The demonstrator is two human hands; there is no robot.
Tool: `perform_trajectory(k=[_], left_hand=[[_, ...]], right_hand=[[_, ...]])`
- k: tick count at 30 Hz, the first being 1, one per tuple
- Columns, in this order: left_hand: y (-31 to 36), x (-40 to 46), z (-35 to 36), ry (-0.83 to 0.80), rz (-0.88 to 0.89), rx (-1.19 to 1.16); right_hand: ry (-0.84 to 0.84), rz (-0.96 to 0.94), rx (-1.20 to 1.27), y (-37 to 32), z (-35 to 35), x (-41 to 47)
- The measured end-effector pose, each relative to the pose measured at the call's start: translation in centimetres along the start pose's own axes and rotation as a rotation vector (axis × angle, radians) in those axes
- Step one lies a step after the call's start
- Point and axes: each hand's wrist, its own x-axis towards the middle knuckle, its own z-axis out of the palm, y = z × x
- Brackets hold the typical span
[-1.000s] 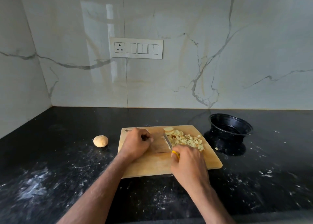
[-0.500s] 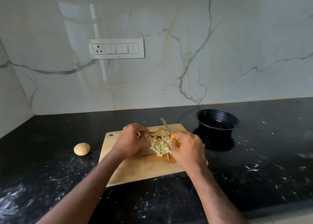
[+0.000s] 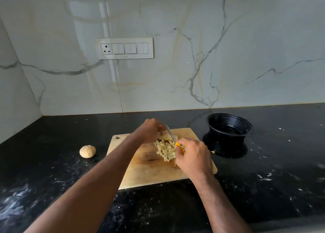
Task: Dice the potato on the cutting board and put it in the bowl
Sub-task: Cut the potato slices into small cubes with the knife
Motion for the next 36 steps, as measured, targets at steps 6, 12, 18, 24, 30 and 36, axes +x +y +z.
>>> perform_trajectory(k=[6,12,18,24,30,36], left_hand=[[-0.7,-0.9,-0.6,0.32,-0.208,-0.156],[-1.8,-6.0,-2.3,0.342,-0.25,-0.413],[-2.7,-10.0,-2.7,0.26,-0.15,-0.365],[-3.1,-10.8,-2.7,0.253,-0.179,-0.341],[-3.5,-11.1,-3.2,0.171,-0.122,-0.145],[-4.5,-11.6,-4.2,0.09,-0.075,-0.151]], right_hand=[[0.02,-0.02,0.013,0.2,0.0,-0.1],[-0.024,-0.073,0.058,-0.2,0.3,-0.2],[-0.031,-0.175,0.057,-1.4,0.8,-0.7],[-0.066,-0.192,0.06,-1.1,0.7,-0.9],[-0.117,-0.232,0.086,-1.4,0.9,-1.3],[-0.111,-0.242,0.096,-1.5,0.7,-1.3]])
